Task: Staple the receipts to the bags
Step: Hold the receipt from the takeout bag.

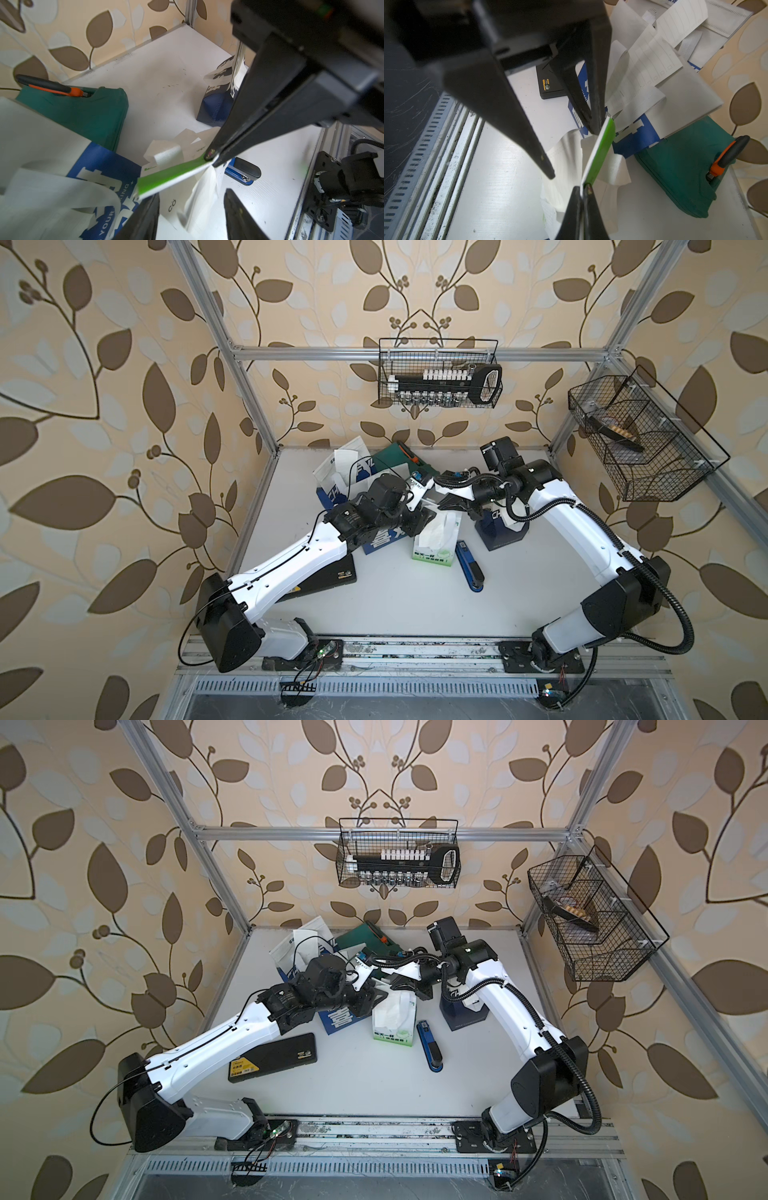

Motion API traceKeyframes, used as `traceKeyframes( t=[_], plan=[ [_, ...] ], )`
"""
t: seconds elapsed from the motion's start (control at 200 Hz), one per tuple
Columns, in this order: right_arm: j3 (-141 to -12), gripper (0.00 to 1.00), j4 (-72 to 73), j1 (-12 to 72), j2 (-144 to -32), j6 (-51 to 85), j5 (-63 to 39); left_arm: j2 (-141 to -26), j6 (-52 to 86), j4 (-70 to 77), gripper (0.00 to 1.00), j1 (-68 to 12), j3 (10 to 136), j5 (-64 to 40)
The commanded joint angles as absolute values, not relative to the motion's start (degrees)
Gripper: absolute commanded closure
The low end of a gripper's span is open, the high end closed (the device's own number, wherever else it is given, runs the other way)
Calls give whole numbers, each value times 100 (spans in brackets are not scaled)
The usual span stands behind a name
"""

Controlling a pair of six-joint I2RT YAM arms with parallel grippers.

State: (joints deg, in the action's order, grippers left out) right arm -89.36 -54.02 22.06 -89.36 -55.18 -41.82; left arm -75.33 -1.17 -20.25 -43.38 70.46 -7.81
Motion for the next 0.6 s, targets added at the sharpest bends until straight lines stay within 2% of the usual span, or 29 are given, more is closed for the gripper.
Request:
traceKeyframes(
  t=[0.0, 0.12, 0.325, 0.595],
  plan=[
    [-8979, 100, -5826, 2210, -8851, -5547, -4463, -7014, -638, -1941, 49, -4221, 7107, -417],
    [-9075, 100, -6126, 2206, -8809, -5581, -4557, -6882, -735, -1859, 45, -3871, 7014, -674],
    [-9115, 100, -6366, 2200, -8719, -5634, -4636, -7180, -1323, -2616, 29, -3632, 7489, -2869],
    [-9200, 100, -6469, 2184, -8754, -5638, -4808, -7586, -1470, -2573, 28, -3758, 7475, -3426]
  ],
)
